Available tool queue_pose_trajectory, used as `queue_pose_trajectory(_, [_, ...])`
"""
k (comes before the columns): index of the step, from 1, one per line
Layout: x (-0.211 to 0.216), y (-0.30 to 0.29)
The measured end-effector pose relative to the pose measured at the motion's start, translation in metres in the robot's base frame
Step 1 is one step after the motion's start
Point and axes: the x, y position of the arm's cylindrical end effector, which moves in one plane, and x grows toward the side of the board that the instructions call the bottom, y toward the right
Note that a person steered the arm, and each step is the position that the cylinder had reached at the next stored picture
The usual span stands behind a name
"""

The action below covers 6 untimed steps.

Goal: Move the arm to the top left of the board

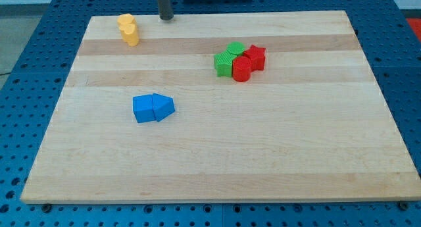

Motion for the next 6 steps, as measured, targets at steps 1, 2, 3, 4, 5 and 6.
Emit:
queue_pose_trajectory(1, [-0.002,-0.066])
queue_pose_trajectory(2, [-0.001,-0.093])
queue_pose_trajectory(3, [0.006,-0.115])
queue_pose_trajectory(4, [0.025,-0.125])
queue_pose_trajectory(5, [0.036,-0.109])
queue_pose_trajectory(6, [0.022,-0.14])
